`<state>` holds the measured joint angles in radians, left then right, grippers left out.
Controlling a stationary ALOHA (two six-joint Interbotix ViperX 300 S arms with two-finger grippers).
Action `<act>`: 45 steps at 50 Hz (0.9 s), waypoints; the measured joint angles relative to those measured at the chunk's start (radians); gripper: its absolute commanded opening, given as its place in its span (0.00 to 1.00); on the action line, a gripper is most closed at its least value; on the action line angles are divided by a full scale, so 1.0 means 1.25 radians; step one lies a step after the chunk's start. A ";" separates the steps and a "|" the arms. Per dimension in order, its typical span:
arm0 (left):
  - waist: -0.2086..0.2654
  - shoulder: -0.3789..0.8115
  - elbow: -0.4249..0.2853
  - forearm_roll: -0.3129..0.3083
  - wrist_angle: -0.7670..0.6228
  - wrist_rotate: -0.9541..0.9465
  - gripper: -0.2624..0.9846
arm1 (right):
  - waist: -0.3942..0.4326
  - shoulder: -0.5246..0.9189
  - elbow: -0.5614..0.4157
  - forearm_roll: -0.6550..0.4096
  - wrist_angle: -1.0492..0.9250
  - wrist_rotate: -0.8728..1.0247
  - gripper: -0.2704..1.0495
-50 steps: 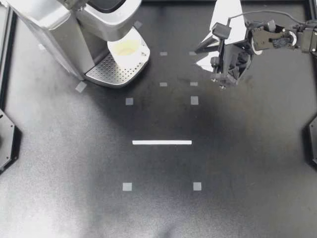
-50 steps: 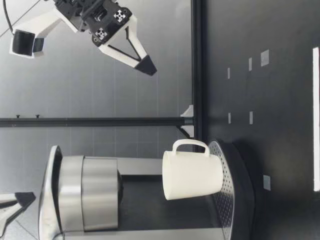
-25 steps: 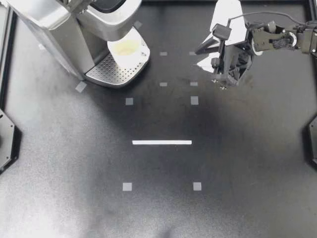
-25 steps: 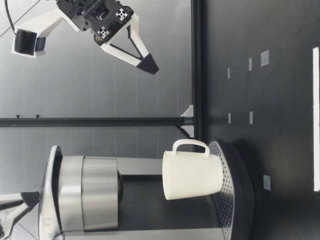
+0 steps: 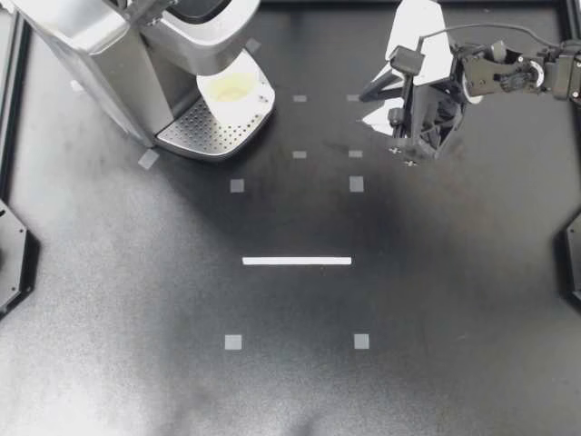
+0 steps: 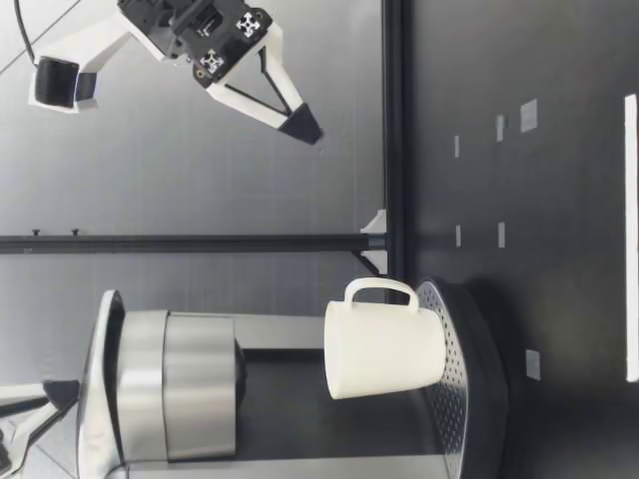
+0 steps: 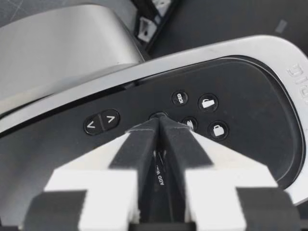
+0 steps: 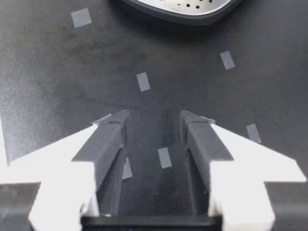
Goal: Place the coffee capsule inside the capsule container, then place the cup onto the center of the cup tray.
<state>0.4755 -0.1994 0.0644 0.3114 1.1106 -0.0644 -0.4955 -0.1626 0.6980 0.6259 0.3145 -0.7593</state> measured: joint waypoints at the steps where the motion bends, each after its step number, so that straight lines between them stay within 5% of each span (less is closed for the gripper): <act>1: 0.000 0.000 0.001 0.000 0.000 0.000 0.35 | 0.000 0.000 0.001 0.000 0.000 0.000 0.55; 45: 0.007 -0.005 -0.036 -0.007 -0.040 -0.001 0.35 | 0.000 -0.001 0.001 0.000 0.000 0.001 0.55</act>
<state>0.4847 -0.2056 0.0199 0.3022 1.0600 -0.0660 -0.4955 -0.1641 0.6995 0.6259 0.3145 -0.7578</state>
